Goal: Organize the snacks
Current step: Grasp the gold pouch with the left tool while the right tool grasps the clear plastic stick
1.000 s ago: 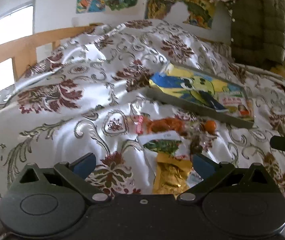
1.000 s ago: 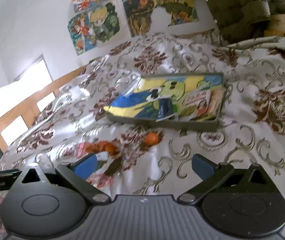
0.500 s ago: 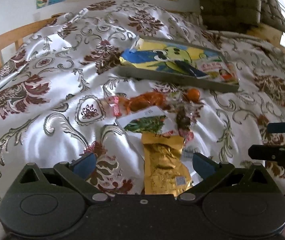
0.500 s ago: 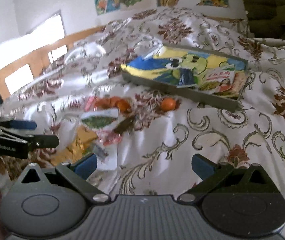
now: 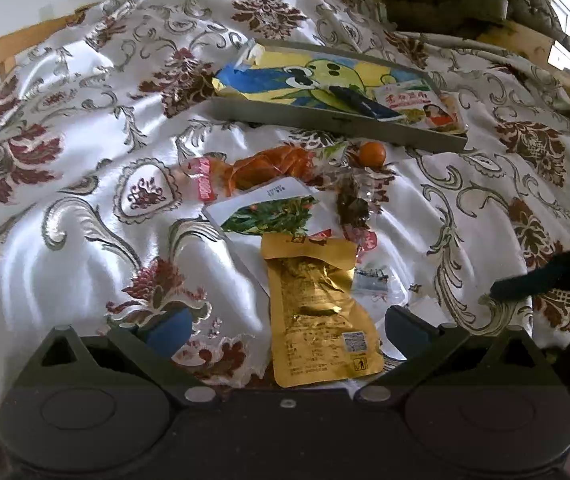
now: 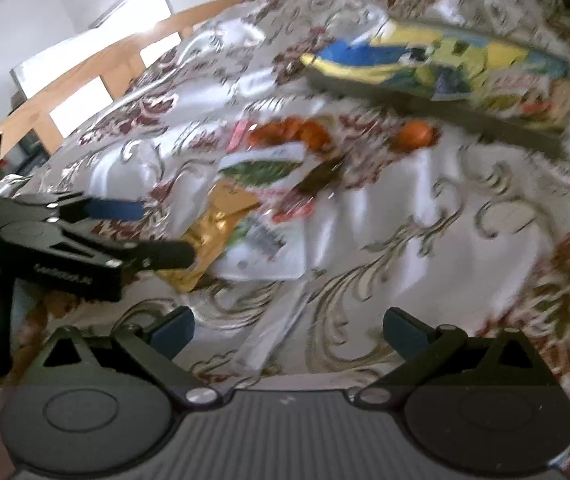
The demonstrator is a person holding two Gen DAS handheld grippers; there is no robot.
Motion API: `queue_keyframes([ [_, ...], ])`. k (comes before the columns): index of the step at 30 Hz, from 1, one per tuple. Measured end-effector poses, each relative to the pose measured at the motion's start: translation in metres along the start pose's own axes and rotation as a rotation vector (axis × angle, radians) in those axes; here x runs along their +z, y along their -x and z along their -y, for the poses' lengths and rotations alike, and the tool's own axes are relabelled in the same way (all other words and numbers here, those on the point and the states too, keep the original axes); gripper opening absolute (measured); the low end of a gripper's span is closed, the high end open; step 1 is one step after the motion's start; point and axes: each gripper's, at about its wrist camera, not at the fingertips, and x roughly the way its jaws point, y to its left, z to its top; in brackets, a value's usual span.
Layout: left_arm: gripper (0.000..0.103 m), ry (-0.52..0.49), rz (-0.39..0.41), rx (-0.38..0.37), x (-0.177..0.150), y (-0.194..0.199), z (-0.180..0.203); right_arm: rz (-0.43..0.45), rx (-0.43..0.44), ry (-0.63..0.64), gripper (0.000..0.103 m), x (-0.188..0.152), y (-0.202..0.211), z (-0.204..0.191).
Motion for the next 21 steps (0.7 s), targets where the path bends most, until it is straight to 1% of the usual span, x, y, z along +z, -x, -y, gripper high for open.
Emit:
queue_keyframes([
  [5,0.102,0.035,-0.009,-0.029,0.001,-0.007,-0.005,-0.043,0.038,0.019,0.101,-0.003,-0.011,-0.006],
  [6,0.102,0.038,-0.009,-0.033,0.002,-0.008,-0.005,-0.044,0.040,0.022,0.099,-0.003,-0.011,-0.007],
  [10,0.102,0.032,-0.017,-0.021,0.006,-0.013,-0.003,-0.022,0.022,0.024,0.084,-0.003,-0.010,-0.008],
  [11,0.102,0.030,-0.014,-0.021,0.006,-0.013,-0.003,-0.022,0.018,0.024,0.083,-0.003,-0.010,-0.008],
  [15,0.102,0.022,0.014,-0.006,0.005,-0.009,-0.001,-0.025,0.014,0.022,0.082,-0.001,-0.013,-0.008],
  [21,0.100,0.028,0.006,-0.013,0.006,-0.009,0.001,-0.034,0.012,0.028,0.082,-0.002,-0.014,-0.008],
])
